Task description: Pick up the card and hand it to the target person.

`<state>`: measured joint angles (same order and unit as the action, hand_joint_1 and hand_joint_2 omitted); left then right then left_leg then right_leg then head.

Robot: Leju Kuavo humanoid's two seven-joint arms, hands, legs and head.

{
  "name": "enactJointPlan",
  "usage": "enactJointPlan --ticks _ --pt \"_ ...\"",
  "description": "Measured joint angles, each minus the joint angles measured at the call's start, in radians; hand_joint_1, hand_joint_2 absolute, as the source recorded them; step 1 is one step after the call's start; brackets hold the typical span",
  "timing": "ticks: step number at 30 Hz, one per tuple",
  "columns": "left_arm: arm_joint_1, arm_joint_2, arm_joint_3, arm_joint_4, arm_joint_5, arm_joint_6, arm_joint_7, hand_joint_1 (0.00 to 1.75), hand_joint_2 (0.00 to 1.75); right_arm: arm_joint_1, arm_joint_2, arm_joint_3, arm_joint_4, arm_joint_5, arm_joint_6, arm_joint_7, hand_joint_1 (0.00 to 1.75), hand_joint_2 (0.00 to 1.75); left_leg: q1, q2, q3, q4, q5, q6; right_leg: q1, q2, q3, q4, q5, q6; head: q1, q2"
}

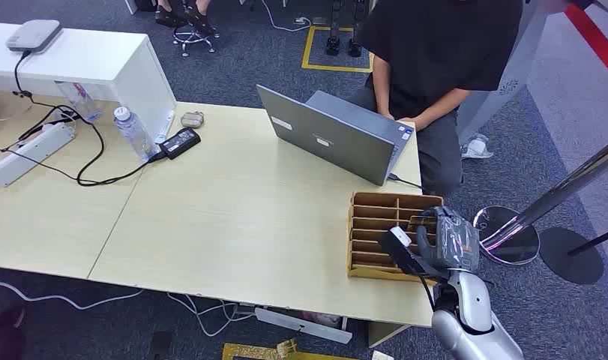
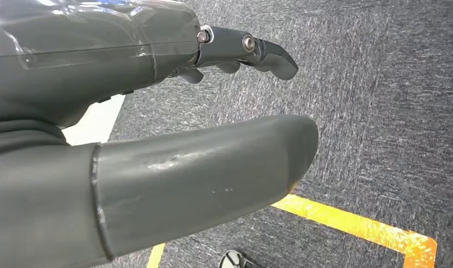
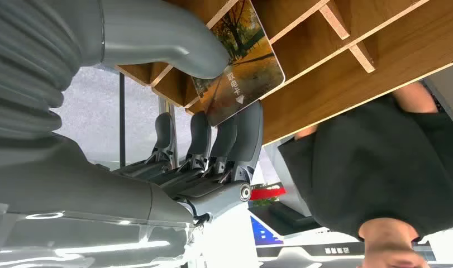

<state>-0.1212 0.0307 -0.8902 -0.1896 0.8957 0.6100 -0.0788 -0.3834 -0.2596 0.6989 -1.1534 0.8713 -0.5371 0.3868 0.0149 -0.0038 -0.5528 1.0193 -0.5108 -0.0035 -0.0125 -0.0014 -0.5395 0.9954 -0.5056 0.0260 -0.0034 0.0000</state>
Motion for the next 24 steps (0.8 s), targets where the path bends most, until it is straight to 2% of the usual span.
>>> enactJointPlan --ticks 18,24 --pt "0.000 0.000 -0.002 0.000 0.001 0.000 -0.010 0.00 0.00 -0.001 0.002 0.001 0.005 0.004 0.000 0.008 1.03 1.75 0.000 0.000 0.000 0.000 0.000 0.000 0.000 0.000 0.000 0.000 0.000 0.000 0.000 0.000" --pt "0.000 0.000 -0.007 0.000 0.001 0.000 -0.010 0.00 0.00 -0.001 0.002 0.005 0.005 0.005 0.001 0.008 1.14 1.75 0.000 0.000 0.000 0.000 0.000 0.000 0.000 0.000 0.000 0.000 0.000 0.000 0.000 0.000"
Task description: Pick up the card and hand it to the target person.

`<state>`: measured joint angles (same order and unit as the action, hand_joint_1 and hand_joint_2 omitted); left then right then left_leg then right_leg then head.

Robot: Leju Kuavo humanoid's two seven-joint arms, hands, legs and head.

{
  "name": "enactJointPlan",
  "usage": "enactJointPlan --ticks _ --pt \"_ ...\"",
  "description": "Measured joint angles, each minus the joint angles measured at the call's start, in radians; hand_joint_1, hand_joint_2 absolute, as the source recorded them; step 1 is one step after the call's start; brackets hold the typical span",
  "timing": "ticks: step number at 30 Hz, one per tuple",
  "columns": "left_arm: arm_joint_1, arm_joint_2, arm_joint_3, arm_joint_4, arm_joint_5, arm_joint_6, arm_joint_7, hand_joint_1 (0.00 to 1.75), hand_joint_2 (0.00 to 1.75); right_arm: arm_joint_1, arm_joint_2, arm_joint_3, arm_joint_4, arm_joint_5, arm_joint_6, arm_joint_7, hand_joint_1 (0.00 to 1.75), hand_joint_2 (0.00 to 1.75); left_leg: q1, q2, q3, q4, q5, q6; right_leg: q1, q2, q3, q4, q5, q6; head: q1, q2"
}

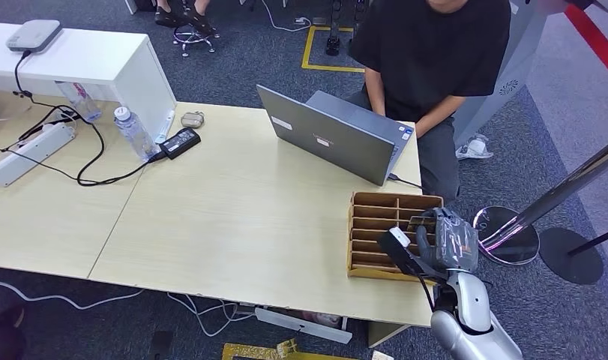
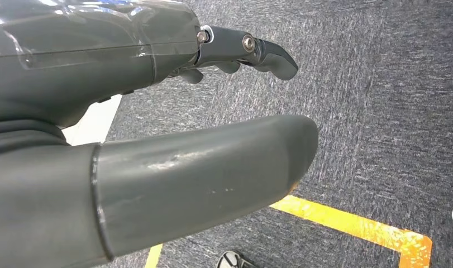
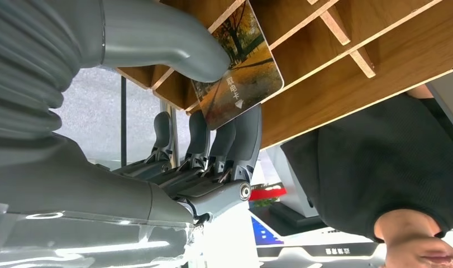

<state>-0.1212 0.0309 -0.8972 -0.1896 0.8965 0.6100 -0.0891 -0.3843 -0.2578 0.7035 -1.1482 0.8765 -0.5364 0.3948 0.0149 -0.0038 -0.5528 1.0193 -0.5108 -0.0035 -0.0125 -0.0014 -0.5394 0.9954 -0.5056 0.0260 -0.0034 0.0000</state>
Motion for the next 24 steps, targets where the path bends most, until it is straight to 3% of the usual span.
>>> enactJointPlan --ticks 10,24 --pt "0.000 0.000 -0.002 0.000 0.000 0.000 0.000 0.00 0.00 -0.003 0.000 0.001 0.002 0.006 0.000 0.000 1.33 1.75 0.000 0.000 0.000 0.000 0.000 0.000 0.000 0.000 0.000 0.000 0.000 0.000 0.000 0.000" --pt "0.000 0.000 -0.002 0.000 0.001 0.000 -0.001 0.00 0.00 -0.007 0.000 0.001 0.003 -0.003 -0.003 -0.010 1.40 1.75 0.000 0.000 0.000 0.000 0.000 0.000 0.000 0.000 0.000 0.000 0.000 0.000 0.000 0.000"
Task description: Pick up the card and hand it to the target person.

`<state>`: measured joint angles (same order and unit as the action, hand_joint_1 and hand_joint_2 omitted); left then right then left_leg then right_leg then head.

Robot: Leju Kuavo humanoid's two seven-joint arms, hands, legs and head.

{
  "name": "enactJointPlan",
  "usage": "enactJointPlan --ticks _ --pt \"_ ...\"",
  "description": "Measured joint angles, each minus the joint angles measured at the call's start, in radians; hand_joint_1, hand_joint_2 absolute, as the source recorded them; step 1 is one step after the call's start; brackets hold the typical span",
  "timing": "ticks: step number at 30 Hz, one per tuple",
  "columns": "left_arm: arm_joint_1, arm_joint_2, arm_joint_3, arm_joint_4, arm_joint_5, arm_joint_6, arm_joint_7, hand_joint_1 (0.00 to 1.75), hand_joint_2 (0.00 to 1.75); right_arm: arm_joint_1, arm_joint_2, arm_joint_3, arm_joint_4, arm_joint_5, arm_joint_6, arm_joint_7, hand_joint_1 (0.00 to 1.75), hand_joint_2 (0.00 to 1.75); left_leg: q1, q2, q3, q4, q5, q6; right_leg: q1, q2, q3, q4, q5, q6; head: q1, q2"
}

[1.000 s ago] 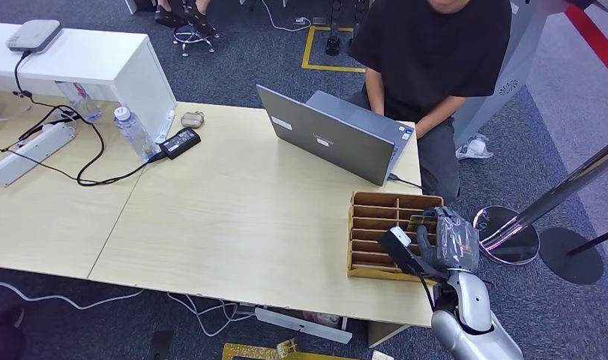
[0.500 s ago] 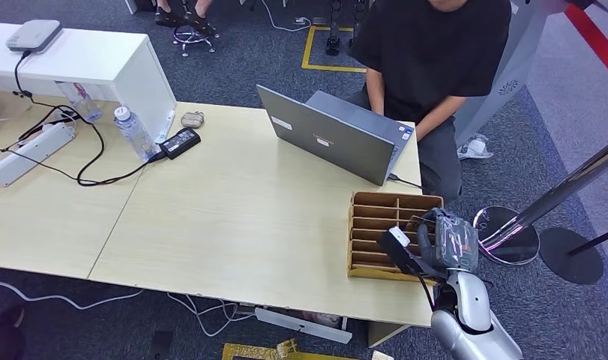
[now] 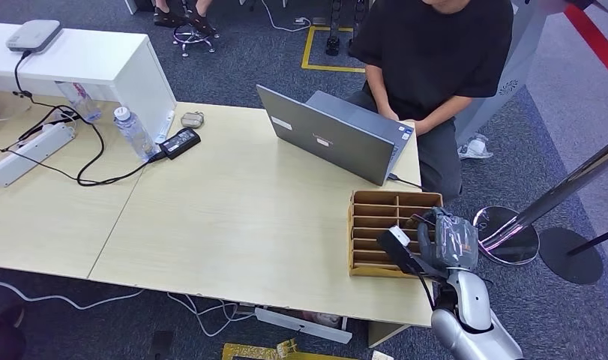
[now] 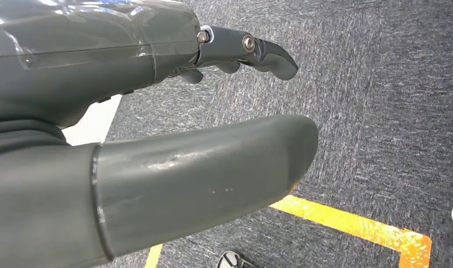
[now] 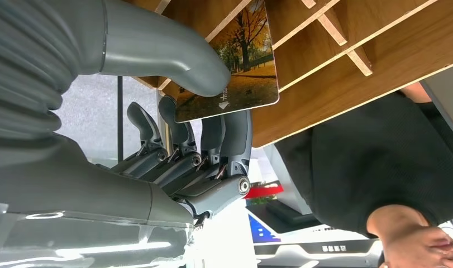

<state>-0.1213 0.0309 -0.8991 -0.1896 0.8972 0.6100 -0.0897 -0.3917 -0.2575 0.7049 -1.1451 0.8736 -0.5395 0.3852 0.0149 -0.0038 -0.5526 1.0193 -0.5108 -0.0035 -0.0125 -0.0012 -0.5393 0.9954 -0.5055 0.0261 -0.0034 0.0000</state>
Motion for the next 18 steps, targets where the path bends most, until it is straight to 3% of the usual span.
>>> enactJointPlan --ticks 11,18 --pt "0.000 0.000 0.000 0.000 0.000 0.000 -0.009 0.00 0.00 -0.006 -0.007 -0.001 -0.020 -0.083 0.023 -0.036 1.40 1.75 0.000 0.000 0.000 0.000 0.000 0.000 0.000 0.000 0.000 0.000 0.000 0.000 0.000 0.000" --pt "0.000 0.000 -0.001 0.000 0.001 0.000 -0.010 0.00 0.00 -0.010 -0.041 -0.005 -0.099 -0.131 0.038 -0.038 1.41 1.75 0.000 0.000 0.000 0.000 0.000 0.000 0.000 0.000 0.000 0.000 0.000 0.000 0.000 0.000"
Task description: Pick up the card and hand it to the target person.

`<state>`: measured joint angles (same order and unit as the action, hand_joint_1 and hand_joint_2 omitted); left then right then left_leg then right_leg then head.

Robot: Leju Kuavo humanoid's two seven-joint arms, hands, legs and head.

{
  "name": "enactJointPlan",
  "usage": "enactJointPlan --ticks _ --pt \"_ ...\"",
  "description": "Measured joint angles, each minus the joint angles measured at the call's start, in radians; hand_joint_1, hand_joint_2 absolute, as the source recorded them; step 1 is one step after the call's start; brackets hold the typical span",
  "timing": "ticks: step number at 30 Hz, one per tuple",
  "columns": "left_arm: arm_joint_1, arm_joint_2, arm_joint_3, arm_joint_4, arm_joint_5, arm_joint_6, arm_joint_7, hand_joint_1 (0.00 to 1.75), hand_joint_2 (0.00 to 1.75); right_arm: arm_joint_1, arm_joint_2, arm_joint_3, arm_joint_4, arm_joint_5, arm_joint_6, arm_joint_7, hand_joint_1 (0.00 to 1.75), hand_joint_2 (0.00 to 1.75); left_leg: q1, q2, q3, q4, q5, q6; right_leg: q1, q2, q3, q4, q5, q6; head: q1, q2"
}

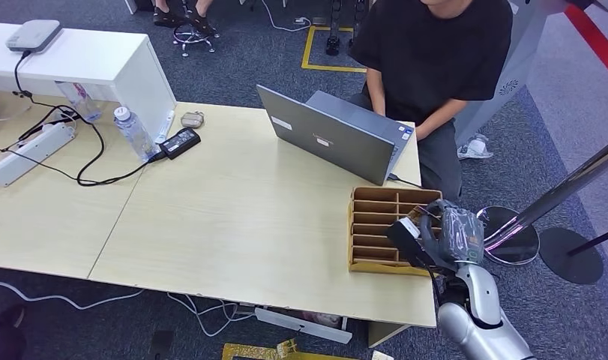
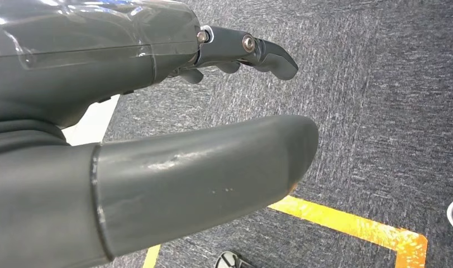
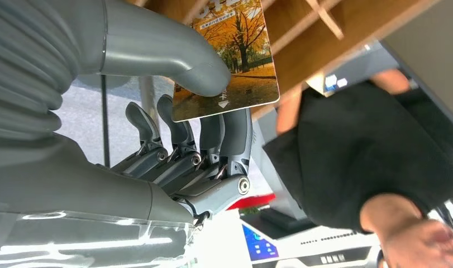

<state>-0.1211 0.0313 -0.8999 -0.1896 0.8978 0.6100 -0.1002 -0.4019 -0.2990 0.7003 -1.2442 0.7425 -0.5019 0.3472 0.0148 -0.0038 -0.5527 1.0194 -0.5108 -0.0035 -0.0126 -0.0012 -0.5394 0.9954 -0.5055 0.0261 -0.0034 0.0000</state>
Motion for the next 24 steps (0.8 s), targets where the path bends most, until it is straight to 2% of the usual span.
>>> enactJointPlan --ticks 8,13,18,24 --pt "0.000 0.000 0.000 0.000 0.002 0.007 0.001 0.00 0.00 -0.004 -0.045 -0.022 -0.111 -0.020 -0.010 0.009 1.40 1.75 0.000 0.000 0.000 0.000 0.000 0.000 0.000 0.000 0.000 0.000 0.000 0.000 0.000 0.000" --pt "0.000 0.000 0.000 0.000 0.003 0.009 0.006 0.00 0.00 -0.009 -0.066 -0.040 -0.164 -0.020 -0.024 0.022 1.46 1.75 0.000 0.000 0.000 0.000 0.000 0.000 0.000 0.000 0.000 0.000 0.000 0.000 0.000 0.000" --pt "-0.001 0.000 -0.001 0.000 0.003 0.008 0.012 0.00 0.00 -0.027 -0.074 -0.051 -0.189 -0.026 -0.033 0.024 1.45 1.75 0.000 0.000 0.000 0.000 0.000 0.000 0.000 0.000 0.000 0.000 0.000 0.000 0.000 0.000" --pt "-0.001 0.000 -0.006 0.000 -0.001 0.005 0.012 0.00 0.00 -0.096 -0.065 -0.051 -0.158 -0.058 -0.035 -0.021 1.46 1.75 0.000 0.000 0.000 0.000 0.000 0.000 0.000 0.000 0.000 0.000 0.000 0.000 0.000 0.000"
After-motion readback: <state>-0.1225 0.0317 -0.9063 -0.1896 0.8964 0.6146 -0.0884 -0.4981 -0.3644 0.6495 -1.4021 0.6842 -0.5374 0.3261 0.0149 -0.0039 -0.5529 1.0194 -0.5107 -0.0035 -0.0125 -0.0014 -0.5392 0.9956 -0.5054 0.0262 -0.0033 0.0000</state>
